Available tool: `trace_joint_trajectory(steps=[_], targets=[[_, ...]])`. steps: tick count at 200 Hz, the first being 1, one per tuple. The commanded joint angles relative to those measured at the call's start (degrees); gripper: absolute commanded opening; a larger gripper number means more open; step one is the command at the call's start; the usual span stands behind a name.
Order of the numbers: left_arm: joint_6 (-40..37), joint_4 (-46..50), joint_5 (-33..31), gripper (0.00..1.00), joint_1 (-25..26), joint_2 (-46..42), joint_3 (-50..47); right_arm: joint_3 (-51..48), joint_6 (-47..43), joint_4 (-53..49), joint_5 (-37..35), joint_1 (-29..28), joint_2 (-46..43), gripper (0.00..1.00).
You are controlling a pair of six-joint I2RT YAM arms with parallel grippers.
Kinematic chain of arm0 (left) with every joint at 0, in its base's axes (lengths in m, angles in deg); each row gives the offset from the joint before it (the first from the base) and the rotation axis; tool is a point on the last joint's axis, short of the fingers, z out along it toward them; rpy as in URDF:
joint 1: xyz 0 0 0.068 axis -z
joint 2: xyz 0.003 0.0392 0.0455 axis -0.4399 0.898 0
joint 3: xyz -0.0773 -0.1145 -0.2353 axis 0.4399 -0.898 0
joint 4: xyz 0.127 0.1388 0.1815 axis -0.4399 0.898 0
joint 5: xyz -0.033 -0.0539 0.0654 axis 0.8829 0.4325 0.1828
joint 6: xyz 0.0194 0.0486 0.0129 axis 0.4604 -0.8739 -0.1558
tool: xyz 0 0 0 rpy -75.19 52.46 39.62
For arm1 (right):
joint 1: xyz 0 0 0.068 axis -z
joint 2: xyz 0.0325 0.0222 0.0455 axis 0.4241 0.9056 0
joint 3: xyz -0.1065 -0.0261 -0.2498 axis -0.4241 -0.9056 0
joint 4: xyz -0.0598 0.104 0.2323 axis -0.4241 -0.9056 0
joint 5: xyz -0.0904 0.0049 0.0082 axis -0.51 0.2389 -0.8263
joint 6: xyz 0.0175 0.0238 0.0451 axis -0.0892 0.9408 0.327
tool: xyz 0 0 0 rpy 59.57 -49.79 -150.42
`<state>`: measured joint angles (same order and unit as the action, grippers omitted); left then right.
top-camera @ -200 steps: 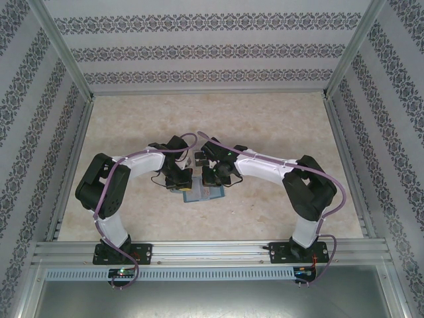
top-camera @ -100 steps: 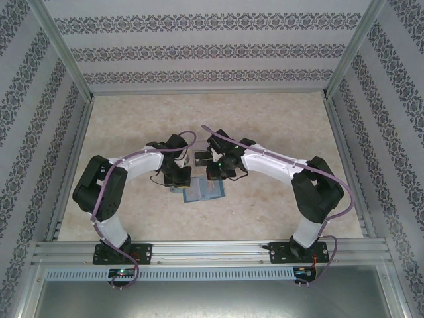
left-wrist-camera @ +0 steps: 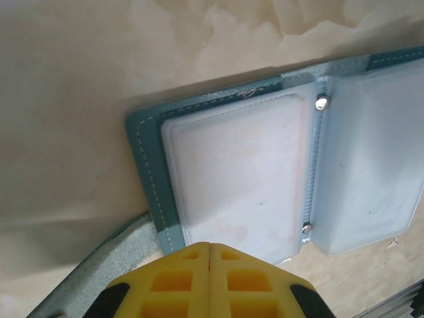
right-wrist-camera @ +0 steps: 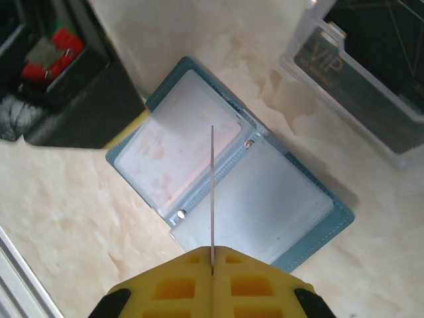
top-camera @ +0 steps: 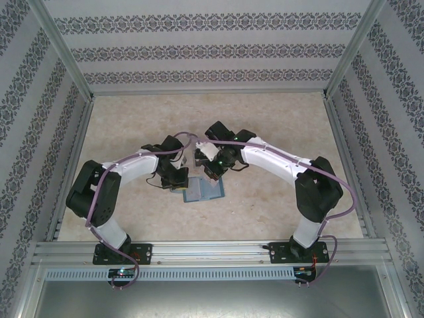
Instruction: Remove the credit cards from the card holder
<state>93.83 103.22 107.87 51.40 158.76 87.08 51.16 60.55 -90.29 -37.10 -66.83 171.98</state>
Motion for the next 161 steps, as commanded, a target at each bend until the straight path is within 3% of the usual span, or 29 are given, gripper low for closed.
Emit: trace_joint_trajectory(steps=[1, 68, 161], targets=[[0.5, -1.0, 0.8, 0.03, -1.1, -1.7, -1.5, 2.2, -18.5, -4.9, -0.8, 0.4, 1.3, 0.03], [0.5, -1.4, 0.9, 0.03, -2.9, -3.0, -4.5, 9.6, -40.0, -11.0, -7.6, 1.3, 5.7, 0.0], [-0.2, 0.6, 0.5, 0.03, -4.9, -4.9, -5.9, 28.5, -51.4, -20.5, -9.6, 4.1, 16.0, 0.01]])
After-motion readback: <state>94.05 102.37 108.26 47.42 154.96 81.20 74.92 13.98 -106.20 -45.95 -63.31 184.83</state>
